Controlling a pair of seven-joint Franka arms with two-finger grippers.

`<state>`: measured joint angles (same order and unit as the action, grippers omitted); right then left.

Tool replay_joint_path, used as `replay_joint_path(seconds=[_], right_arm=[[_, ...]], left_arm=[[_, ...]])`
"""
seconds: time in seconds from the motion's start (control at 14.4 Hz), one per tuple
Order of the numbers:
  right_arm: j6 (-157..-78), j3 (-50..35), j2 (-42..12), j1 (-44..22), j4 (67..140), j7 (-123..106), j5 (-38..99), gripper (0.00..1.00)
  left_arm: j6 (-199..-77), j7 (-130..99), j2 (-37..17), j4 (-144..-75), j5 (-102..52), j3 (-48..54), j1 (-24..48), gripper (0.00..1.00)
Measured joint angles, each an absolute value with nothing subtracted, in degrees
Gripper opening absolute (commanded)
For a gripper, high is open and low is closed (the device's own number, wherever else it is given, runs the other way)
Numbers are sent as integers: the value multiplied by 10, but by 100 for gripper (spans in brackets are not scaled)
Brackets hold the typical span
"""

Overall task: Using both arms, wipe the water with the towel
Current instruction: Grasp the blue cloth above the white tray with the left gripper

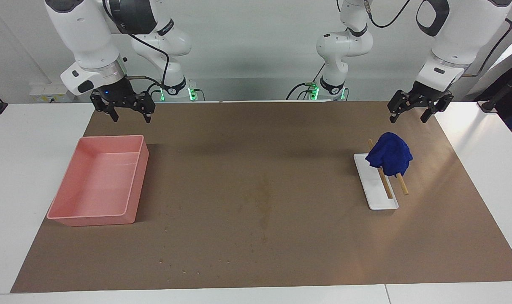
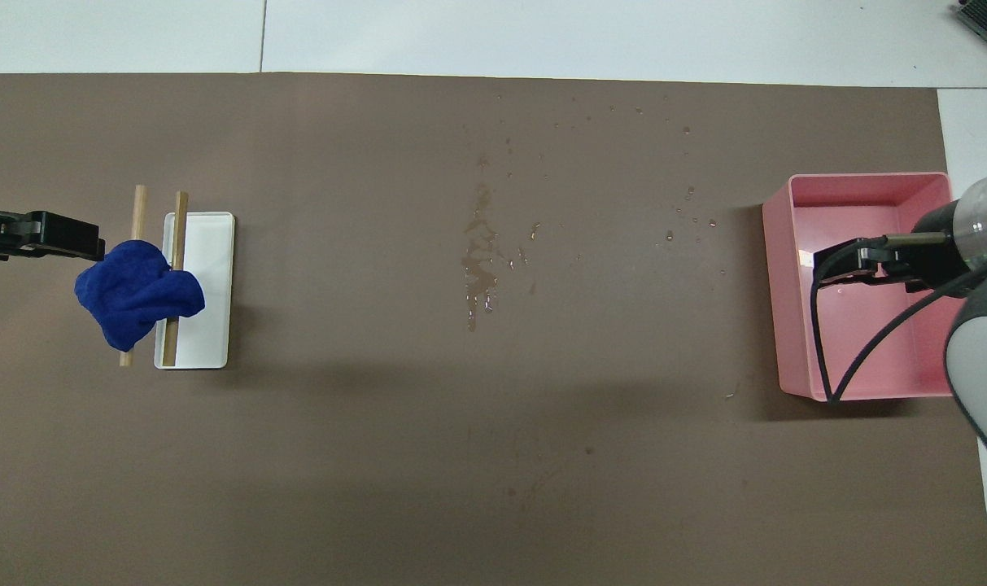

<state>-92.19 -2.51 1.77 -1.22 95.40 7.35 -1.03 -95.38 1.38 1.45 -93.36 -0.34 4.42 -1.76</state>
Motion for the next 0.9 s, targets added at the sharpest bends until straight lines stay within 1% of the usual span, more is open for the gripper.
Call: replay_joint_path(seconds=[0.63, 0.77, 0.9], right_arm=[[-922, -25, 18, -12, 954, 74, -10, 100], [-922, -25, 18, -12, 954, 74, -10, 100], [-922, -25, 18, -12, 954, 74, -10, 100]], left_arm=[[-973, 14, 15, -937, -3, 41, -19, 100], [-1002, 14, 17, -955, -3, 38, -28, 100], [-1049, 14, 27, -996, -3, 37, -42, 100]])
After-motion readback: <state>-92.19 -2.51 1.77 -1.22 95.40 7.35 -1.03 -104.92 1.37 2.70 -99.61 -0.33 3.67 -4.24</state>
